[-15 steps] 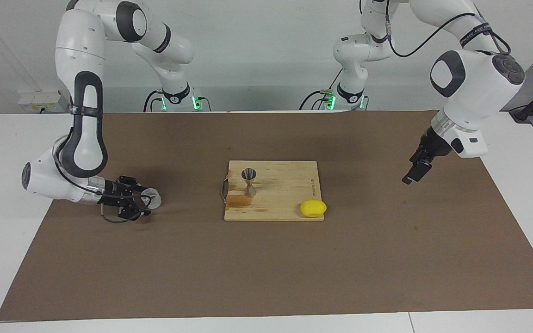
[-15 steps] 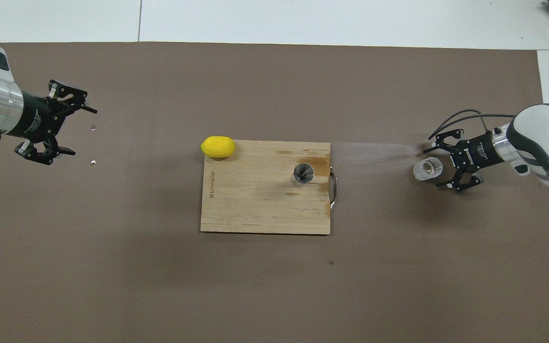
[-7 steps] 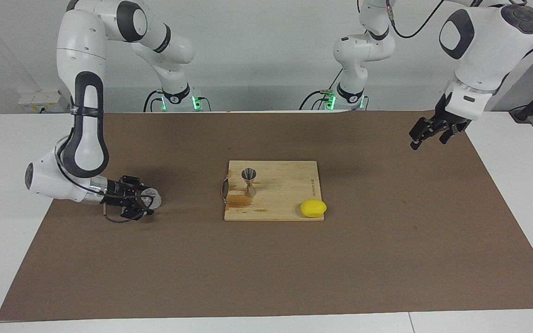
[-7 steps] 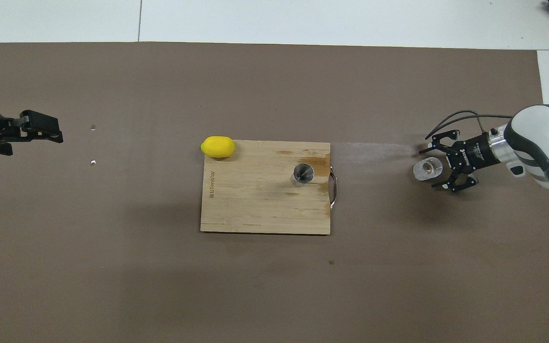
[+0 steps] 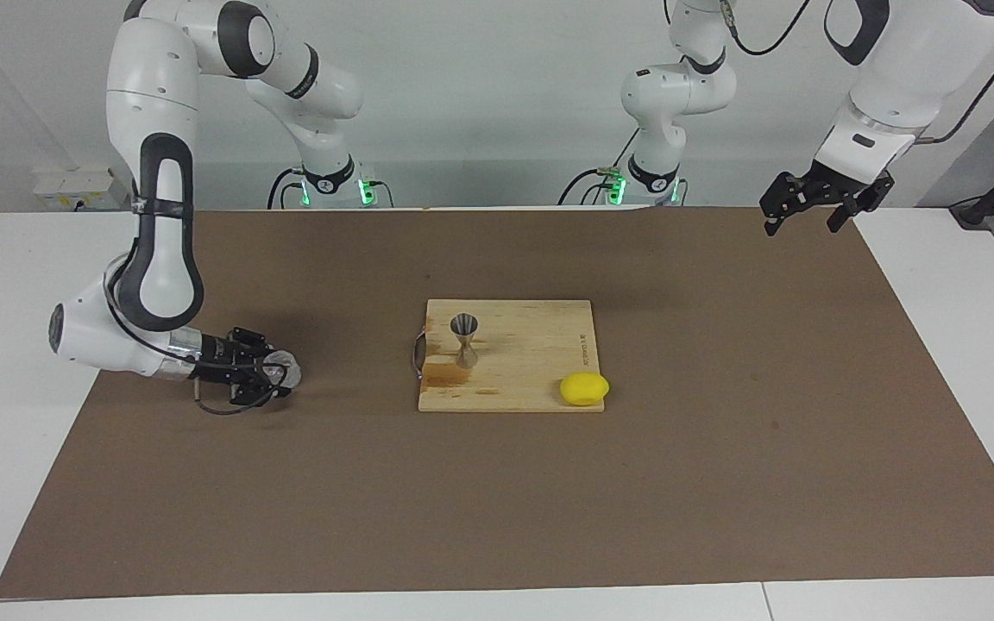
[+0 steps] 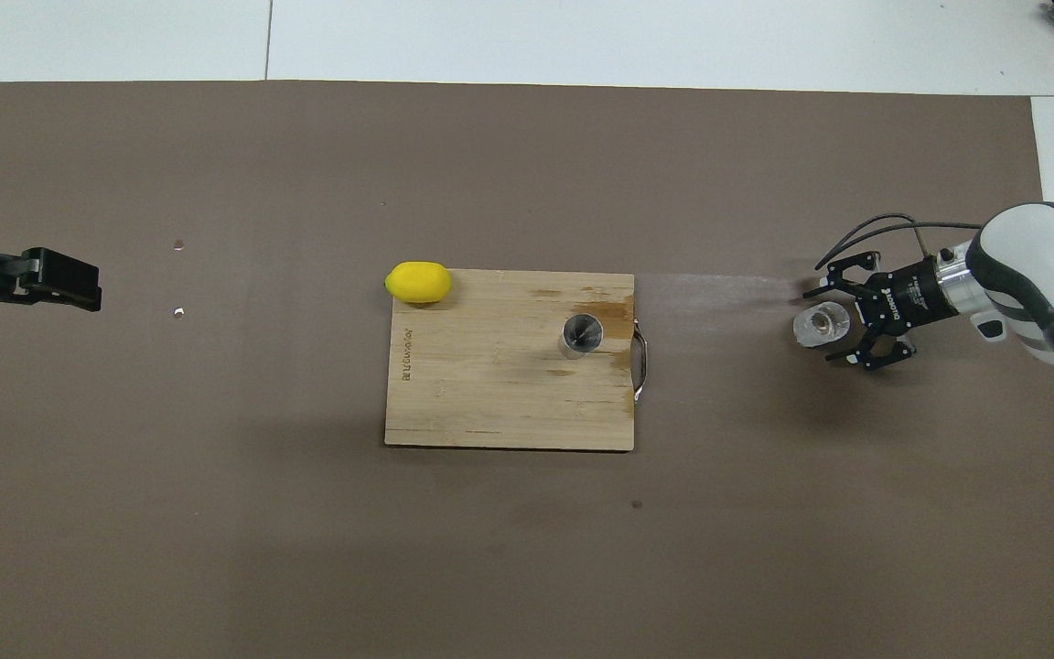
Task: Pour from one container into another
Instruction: 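Lift the clear glass with the right gripper and move it over the metal cup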
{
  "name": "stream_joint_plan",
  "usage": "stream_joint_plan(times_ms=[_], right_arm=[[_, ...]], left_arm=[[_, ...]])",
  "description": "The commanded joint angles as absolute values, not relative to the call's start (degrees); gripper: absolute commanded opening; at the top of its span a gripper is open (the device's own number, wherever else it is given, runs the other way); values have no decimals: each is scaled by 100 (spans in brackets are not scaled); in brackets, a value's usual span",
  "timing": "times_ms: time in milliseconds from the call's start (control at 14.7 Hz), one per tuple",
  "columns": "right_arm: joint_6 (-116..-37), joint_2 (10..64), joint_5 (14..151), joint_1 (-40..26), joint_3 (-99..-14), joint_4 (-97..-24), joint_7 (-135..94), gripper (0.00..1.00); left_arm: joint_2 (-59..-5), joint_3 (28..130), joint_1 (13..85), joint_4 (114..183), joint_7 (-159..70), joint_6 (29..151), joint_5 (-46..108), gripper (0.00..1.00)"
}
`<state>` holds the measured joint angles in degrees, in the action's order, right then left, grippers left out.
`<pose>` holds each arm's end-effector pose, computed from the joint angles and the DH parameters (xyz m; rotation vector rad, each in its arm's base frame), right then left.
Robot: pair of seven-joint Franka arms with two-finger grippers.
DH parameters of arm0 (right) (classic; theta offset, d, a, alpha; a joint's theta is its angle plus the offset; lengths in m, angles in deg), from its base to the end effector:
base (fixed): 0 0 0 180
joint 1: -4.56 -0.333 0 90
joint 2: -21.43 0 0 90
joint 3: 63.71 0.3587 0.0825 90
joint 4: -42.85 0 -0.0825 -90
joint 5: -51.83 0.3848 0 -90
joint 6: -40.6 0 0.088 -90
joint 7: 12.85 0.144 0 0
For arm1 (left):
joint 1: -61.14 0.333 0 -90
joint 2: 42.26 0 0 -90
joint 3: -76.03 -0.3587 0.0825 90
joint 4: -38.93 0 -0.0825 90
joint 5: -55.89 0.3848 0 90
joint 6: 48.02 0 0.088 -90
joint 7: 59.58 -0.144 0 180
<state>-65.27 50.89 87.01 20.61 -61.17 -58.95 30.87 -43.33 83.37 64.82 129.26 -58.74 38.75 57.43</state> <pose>0.6215 -0.0836 0.2626 -2.0668 1.5858 0.7632 0.5403 -0.0313 0.6329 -3.1091 0.0750 0.0660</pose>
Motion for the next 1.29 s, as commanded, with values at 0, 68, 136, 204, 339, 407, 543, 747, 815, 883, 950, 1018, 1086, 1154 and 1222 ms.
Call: stream_joint_plan(times_ms=[0, 68, 136, 204, 339, 407, 543, 747, 815, 883, 950, 1018, 1086, 1154, 1222], right_arm=[[-6557, 4903, 8927, 2125, -6099, -6113, 2933, 55], [-6557, 4903, 8988, 2126, -6107, -6113, 2951, 43], [-6548, 4903, 9032, 2126, -6107, -6113, 2960, 27], [-6522, 4903, 9041, 2134, -6107, -6104, 2969, 13], [-6469, 4894, 9059, 2143, -6107, -6087, 3004, 0], [-6469, 4885, 9059, 2134, -6107, -6069, 3012, 0], [-6486, 4772, 9059, 2056, -6107, -6051, 3178, 0], [-6574, 4596, 9050, 1855, -6072, -6016, 3802, 0], [-6609, 4508, 9041, 1740, -6081, -6016, 4012, 0], [-6653, 4420, 9041, 1634, -6072, -6016, 4267, 0], [-6723, 4367, 9041, 1520, -6072, -5999, 4504, 0], [-6811, 4280, 9032, 1371, -6081, -5999, 4724, 0], [-6864, 4227, 9032, 1230, -6072, -5990, 4927, 0], [-6917, 4174, 9032, 1107, -6081, -5990, 5146, 0], [-7004, 4112, 9015, 949, -6081, -5981, 5366, 0]], left_arm=[[-4655, 8289, 6492, 13444, -5994, 4126, 5729, 100], [-4682, 8280, 6457, 13533, -5994, 4180, 5729, 100], [-4683, 8280, 6457, 13500, -5994, 4163, 5729, 100], [-4648, 8306, 6518, 13430, -5994, 4120, 5712, 100], [-4630, 8307, 6553, 13367, -5994, 4093, 5615, 100], [-4621, 8341, 6623, 13350, -5985, 4076, 5615, 100], [-4621, 8412, 6694, 13315, -5994, 4058, 5606, 100], [-4604, 8403, 6703, 13236, -5985, 4040, 5448, 100], [-4621, 8403, 6703, 13270, -5994, 4032, 5439, 100], [-4630, 8403, 6703, 13297, -6002, 4040, 5439, 100], [-4639, 8403, 6703, 13306, -5994, 4066, 5439, 100], [-4647, 8394, 6685, 13332, -5950, 4075, 5439, 100], [-4647, 8394, 6633, 13332, -5950, 4075, 5448, 100], [-4656, 8403, 6615, 13341, -5941, 4058, 5448, 100], [-4656, 8403, 6615, 13341, -5941, 4023, 5448, 100]])
